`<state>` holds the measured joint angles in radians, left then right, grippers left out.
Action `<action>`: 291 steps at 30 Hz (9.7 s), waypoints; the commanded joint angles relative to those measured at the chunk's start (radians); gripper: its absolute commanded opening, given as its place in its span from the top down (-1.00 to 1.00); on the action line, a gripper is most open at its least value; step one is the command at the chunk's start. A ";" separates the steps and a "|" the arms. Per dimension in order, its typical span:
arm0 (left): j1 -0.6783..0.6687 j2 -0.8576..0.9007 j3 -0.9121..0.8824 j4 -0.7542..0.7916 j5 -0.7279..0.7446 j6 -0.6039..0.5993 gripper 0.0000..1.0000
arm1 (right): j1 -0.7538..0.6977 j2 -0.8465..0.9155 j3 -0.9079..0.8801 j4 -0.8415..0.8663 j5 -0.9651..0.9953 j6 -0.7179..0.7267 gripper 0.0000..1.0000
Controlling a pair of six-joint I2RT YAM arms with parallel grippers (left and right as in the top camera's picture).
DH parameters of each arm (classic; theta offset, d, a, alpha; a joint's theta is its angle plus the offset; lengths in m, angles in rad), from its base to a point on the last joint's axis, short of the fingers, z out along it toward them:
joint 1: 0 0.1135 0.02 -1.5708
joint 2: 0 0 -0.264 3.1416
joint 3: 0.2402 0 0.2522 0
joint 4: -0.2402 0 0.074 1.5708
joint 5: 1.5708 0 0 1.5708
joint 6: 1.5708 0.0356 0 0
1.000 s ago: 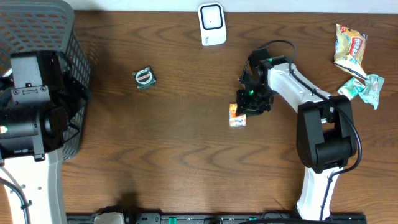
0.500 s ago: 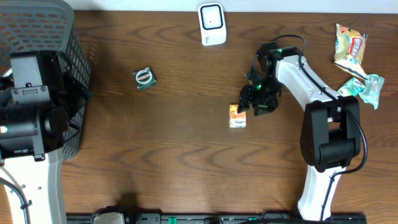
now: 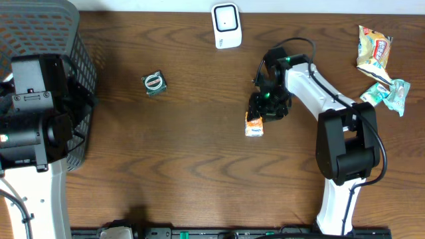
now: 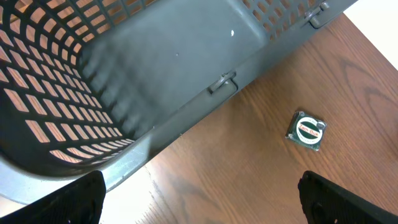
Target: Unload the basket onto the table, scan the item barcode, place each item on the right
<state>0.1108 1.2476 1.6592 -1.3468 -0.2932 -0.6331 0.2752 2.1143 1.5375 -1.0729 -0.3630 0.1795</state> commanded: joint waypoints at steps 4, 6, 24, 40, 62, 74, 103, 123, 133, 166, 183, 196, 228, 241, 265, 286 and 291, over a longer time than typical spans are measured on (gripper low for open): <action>0.005 0.001 -0.005 -0.003 -0.010 -0.016 -0.95 | 0.000 0.006 -0.032 0.015 -0.002 0.007 0.17; 0.005 0.001 -0.005 -0.003 -0.010 -0.016 -0.96 | -0.001 0.006 -0.037 0.027 -0.002 0.007 0.17; 0.005 0.001 -0.005 -0.003 -0.010 -0.016 -0.96 | -0.004 0.006 -0.060 0.049 -0.095 0.017 0.98; 0.005 0.001 -0.005 -0.003 -0.010 -0.016 -0.95 | -0.160 0.006 -0.044 -0.041 -0.808 -0.445 0.98; 0.005 0.001 -0.005 -0.003 -0.010 -0.016 -0.96 | -0.070 0.006 -0.048 0.054 -0.074 -0.015 0.11; 0.005 0.001 -0.005 -0.003 -0.010 -0.016 -0.96 | -0.039 0.006 -0.051 0.093 -0.064 -0.007 0.02; 0.005 0.001 -0.005 -0.003 -0.010 -0.016 -0.95 | -0.087 0.016 -0.132 0.190 -0.256 -0.051 0.98; 0.005 0.001 -0.005 -0.003 -0.010 -0.016 -0.95 | -0.170 0.016 -0.130 0.086 -1.165 -0.470 0.98; 0.005 0.001 -0.005 -0.003 -0.010 -0.016 -0.95 | -0.170 0.003 -0.130 0.086 -1.200 -0.495 0.98; 0.005 0.001 -0.005 -0.003 -0.010 -0.016 -0.95 | -0.068 0.003 -0.132 0.138 -0.135 -0.083 -0.14; 0.005 0.001 -0.005 -0.003 -0.010 -0.016 -0.95 | -0.012 0.013 -0.189 0.206 0.017 -0.031 0.51; 0.005 0.001 -0.005 -0.003 -0.010 -0.016 -0.95 | -0.027 0.012 -0.184 0.209 -0.129 -0.057 0.98; 0.005 0.001 -0.005 -0.003 -0.010 -0.016 -0.95 | -0.195 -0.021 -0.175 0.185 -1.200 -0.419 0.98; 0.005 0.001 -0.005 -0.003 -0.010 -0.016 -0.95 | -0.195 -0.298 -0.175 0.182 -1.199 -0.378 0.98; 0.005 0.001 -0.005 -0.003 -0.010 -0.016 -0.95 | -0.150 -0.402 -0.175 0.411 -1.199 -0.059 0.98; 0.005 0.001 -0.005 -0.003 -0.010 -0.016 -0.95 | -0.126 -0.402 -0.175 0.472 -1.199 -0.019 0.98; 0.005 0.001 -0.005 -0.003 -0.010 -0.016 -0.96 | -0.124 -0.402 -0.175 0.472 -1.198 -0.019 0.98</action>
<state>0.1104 1.2476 1.6592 -1.3468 -0.2932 -0.6331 0.1390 1.7287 1.3582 -0.6044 -1.5372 0.1520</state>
